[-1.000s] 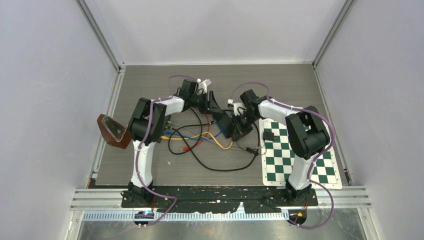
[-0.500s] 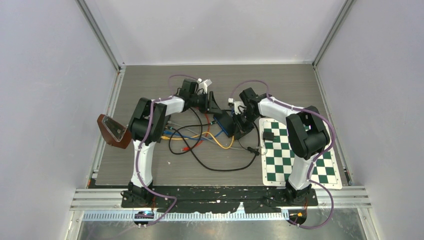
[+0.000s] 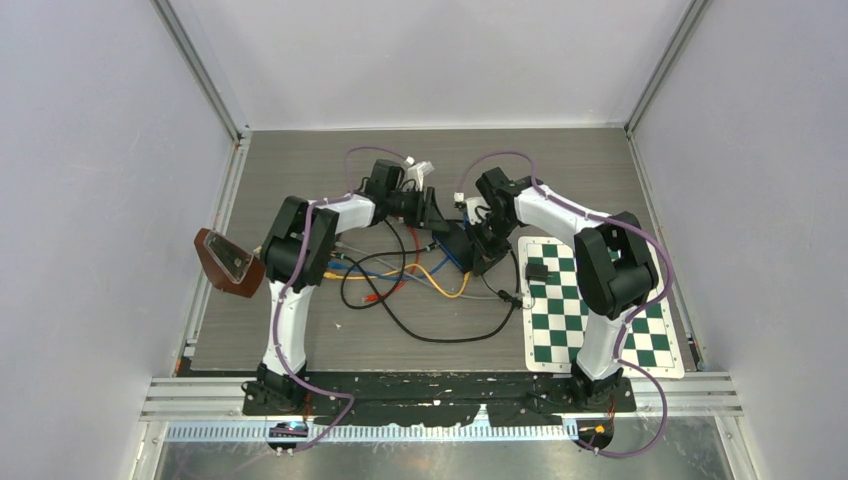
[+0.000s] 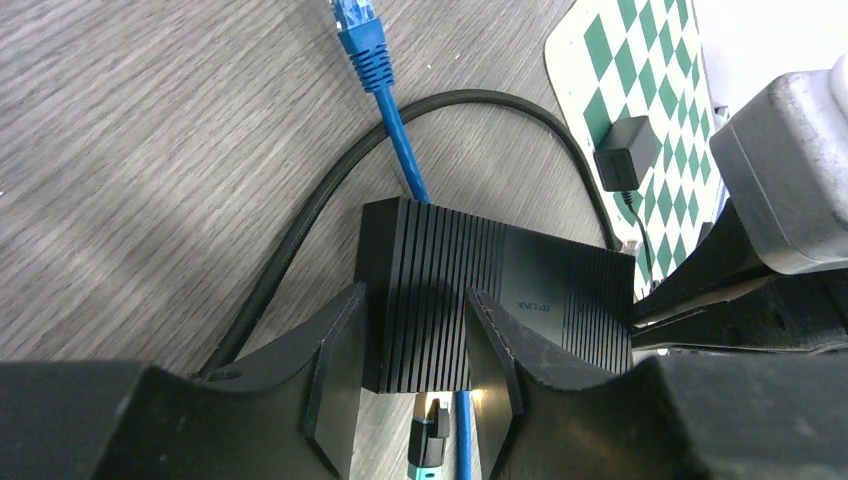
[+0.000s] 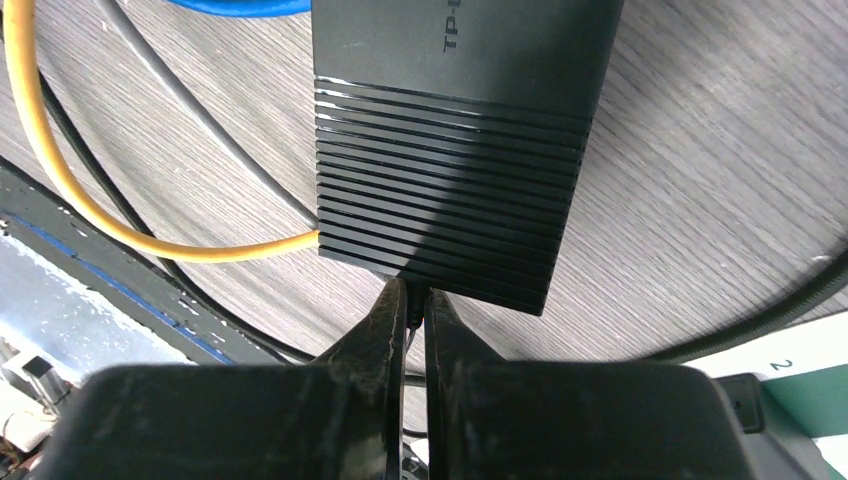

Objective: Insert the plug into the switch port

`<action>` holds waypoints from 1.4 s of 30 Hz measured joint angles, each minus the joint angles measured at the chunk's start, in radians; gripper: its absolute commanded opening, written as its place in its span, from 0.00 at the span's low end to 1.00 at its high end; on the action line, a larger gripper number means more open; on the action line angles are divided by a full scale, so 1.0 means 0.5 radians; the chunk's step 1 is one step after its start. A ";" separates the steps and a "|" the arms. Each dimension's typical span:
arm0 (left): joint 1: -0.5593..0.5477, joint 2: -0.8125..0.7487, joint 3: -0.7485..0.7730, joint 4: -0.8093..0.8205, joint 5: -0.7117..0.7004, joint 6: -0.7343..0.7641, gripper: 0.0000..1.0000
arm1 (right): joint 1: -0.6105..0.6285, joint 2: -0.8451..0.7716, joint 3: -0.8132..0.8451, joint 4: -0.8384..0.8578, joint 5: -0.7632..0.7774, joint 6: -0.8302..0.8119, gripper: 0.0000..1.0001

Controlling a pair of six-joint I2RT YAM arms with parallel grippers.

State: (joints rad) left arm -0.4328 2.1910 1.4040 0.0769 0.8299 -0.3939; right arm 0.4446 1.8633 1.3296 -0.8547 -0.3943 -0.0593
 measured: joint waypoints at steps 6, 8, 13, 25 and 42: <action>-0.014 -0.001 -0.075 0.178 -0.008 -0.031 0.37 | 0.025 0.000 0.014 -0.016 0.121 -0.021 0.05; -0.013 -0.001 -0.121 0.276 -0.007 -0.079 0.37 | 0.033 0.001 0.014 -0.019 0.148 -0.021 0.05; -0.014 -0.002 -0.163 0.372 -0.027 -0.137 0.38 | 0.037 0.021 0.014 -0.021 0.186 -0.023 0.05; 0.113 -0.137 -0.162 0.108 -0.256 -0.218 0.48 | -0.011 0.070 0.137 0.208 0.379 -0.098 0.62; 0.176 -0.703 -0.127 -0.261 -0.708 -0.159 0.55 | -0.126 -0.623 -0.340 0.423 0.983 0.703 0.72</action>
State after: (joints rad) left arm -0.3447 1.8397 1.3407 -0.0536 0.4759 -0.4736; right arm 0.3817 1.5520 1.1595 -0.6434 0.0975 0.2920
